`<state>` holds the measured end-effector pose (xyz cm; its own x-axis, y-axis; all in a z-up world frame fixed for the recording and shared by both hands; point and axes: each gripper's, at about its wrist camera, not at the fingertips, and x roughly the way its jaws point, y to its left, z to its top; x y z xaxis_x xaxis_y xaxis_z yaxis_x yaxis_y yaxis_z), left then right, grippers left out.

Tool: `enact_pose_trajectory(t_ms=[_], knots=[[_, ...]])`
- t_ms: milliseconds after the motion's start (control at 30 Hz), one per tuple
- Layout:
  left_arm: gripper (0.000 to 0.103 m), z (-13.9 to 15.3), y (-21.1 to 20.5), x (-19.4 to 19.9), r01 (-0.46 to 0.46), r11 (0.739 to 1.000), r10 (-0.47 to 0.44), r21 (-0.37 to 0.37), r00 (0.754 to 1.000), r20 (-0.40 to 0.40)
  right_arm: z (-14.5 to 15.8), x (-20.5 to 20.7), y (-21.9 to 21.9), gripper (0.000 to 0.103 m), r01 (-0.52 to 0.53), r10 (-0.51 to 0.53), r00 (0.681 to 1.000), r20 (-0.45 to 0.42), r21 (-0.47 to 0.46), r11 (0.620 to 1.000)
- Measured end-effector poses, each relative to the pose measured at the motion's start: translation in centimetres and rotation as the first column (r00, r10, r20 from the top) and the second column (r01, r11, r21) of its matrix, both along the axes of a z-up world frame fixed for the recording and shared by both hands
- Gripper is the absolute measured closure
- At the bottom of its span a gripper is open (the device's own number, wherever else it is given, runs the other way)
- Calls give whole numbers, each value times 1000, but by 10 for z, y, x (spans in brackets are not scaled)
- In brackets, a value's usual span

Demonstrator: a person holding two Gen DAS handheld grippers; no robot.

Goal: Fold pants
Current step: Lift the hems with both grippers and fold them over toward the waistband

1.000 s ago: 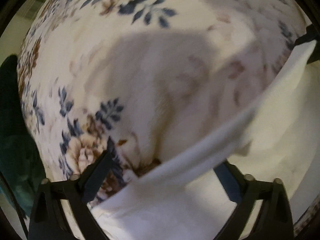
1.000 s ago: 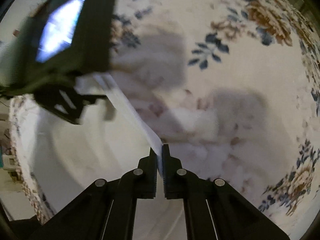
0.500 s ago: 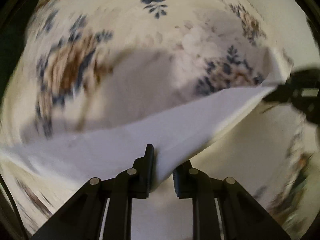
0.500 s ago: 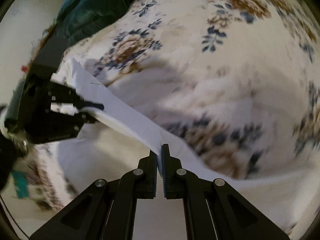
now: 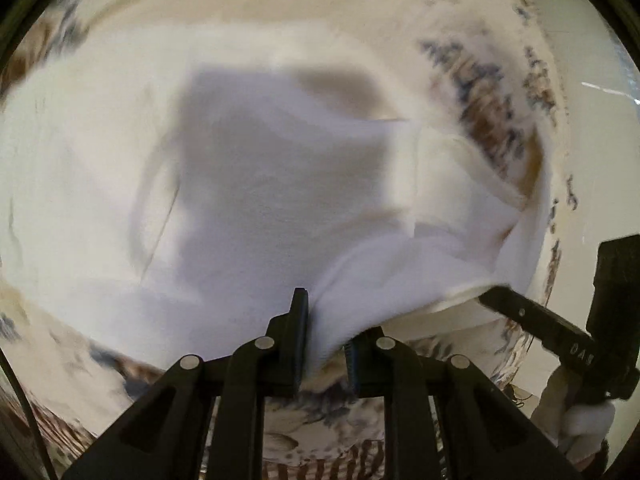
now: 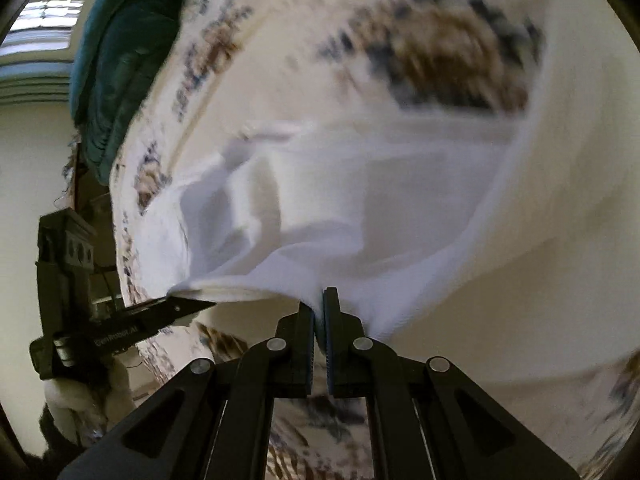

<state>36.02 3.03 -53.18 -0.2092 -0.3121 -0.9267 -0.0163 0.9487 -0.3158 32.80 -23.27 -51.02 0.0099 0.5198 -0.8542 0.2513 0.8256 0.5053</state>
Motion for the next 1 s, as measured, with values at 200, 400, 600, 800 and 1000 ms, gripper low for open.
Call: enact_pose_trajectory(t_ms=[200,400,600,800,1000], knots=[[86,-32,-6,-22,45,996,-47,73,998,28,-49,-39,13,97,-48,42,995,-86,-71,996],[82,-17,-28,-31,81,981,-99,178,991,92,-62,-46,23,90,-97,82,990,-111,-142,985],[12,6,-33,-50,48,951,-109,305,977,185,-39,-45,31,21,-126,105,989,-104,-220,967],[11,36,-32,-69,-22,937,-65,347,969,237,9,-46,41,12,-173,167,985,-52,-421,891],[11,74,-40,-82,-14,942,-90,334,952,292,54,-50,22,12,-100,128,991,23,-495,863]])
